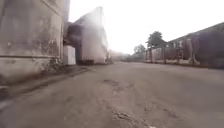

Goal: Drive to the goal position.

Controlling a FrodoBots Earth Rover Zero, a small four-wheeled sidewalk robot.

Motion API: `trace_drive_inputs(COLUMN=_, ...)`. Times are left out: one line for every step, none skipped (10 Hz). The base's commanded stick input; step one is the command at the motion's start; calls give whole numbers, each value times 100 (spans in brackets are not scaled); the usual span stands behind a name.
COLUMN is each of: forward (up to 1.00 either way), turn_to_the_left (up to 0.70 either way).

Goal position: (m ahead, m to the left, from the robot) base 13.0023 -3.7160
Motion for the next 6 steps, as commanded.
trace_drive_inputs(forward=50, turn_to_the_left=0)
trace_drive_inputs(forward=50, turn_to_the_left=0)
trace_drive_inputs(forward=50, turn_to_the_left=0)
trace_drive_inputs(forward=50, turn_to_the_left=0)
trace_drive_inputs(forward=50, turn_to_the_left=0)
trace_drive_inputs(forward=50, turn_to_the_left=0)
